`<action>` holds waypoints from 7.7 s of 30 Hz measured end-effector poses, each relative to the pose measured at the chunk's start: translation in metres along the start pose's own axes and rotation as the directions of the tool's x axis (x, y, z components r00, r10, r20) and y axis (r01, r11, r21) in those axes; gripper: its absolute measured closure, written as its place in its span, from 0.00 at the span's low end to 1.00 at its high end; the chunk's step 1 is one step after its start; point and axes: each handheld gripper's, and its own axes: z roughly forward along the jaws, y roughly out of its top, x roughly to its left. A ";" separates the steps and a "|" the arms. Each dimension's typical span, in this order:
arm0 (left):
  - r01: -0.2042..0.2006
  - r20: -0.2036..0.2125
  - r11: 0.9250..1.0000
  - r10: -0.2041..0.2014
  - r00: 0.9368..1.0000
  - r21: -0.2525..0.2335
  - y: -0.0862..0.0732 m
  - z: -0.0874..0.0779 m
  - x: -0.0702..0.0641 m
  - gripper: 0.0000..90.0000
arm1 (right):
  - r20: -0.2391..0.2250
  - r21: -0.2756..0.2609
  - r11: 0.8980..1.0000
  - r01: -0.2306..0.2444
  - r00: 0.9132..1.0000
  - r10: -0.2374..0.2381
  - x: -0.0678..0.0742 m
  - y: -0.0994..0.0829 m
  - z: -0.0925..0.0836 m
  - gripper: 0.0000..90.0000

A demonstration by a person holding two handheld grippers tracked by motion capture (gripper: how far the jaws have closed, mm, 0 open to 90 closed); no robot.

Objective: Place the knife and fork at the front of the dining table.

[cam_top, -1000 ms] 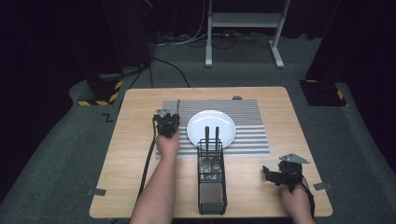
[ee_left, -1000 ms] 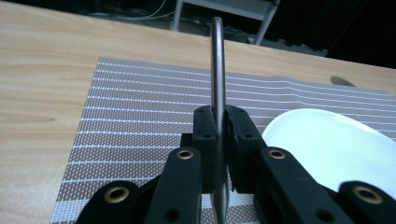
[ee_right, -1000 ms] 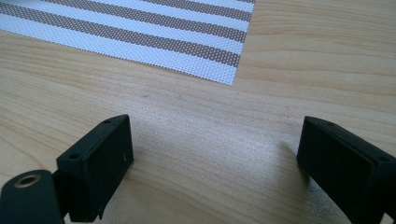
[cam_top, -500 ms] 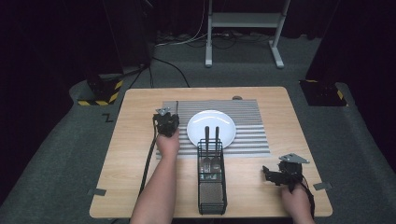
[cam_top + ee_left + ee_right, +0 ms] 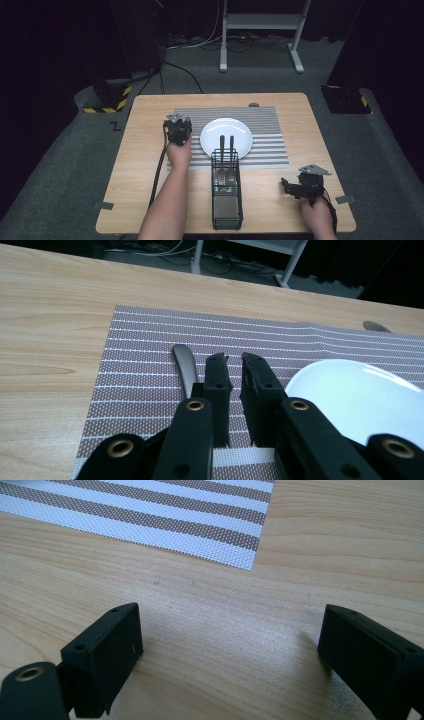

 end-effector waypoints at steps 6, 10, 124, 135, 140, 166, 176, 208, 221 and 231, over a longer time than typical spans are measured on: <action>-0.042 -0.009 0.999 0.042 0.999 0.007 -0.007 -0.015 0.003 0.90 | 0.000 0.000 1.000 0.000 1.000 0.000 0.000 0.000 0.000 0.11; -0.080 -0.006 0.997 0.080 0.997 0.024 -0.021 -0.030 0.002 0.81 | 0.000 0.000 1.000 0.000 1.000 0.000 0.000 0.000 0.000 0.11; -0.244 0.017 0.939 0.247 0.969 0.241 -0.114 -0.138 0.055 0.15 | -0.206 -0.600 0.799 0.041 0.957 -0.204 0.165 0.117 -0.037 0.98; -0.244 0.018 0.939 0.247 0.969 0.241 -0.114 -0.138 0.055 0.15 | -0.209 -0.661 0.750 0.034 0.951 -0.227 0.167 0.126 -0.060 0.98; -0.249 0.021 0.937 0.252 0.968 0.245 -0.113 -0.138 0.055 0.15 | -0.223 -0.681 0.732 0.016 0.948 -0.229 0.170 0.130 -0.073 0.98; -0.245 0.020 0.939 0.248 0.969 0.240 -0.114 -0.138 0.055 0.15 | -0.141 -0.789 0.615 -0.001 0.974 -0.179 0.135 0.149 -0.142 0.98; -0.246 0.020 0.939 0.248 0.969 0.241 -0.114 -0.138 0.055 0.15 | -0.098 -0.740 0.672 0.002 0.989 -0.111 0.100 0.128 -0.120 0.98; -0.247 0.022 0.939 0.249 0.968 0.241 -0.114 -0.138 0.055 0.15 | -0.054 -0.566 0.824 0.019 0.997 -0.060 0.073 0.109 -0.021 0.98; -0.248 0.024 0.938 0.250 0.968 0.241 -0.114 -0.138 0.055 0.15 | -0.070 -0.557 0.831 -0.015 0.997 -0.029 0.069 0.114 -0.008 0.98; -0.248 0.025 0.938 0.250 0.968 0.241 -0.114 -0.138 0.055 0.15 | -0.067 -0.551 0.834 -0.033 0.998 -0.005 0.065 0.120 0.006 0.98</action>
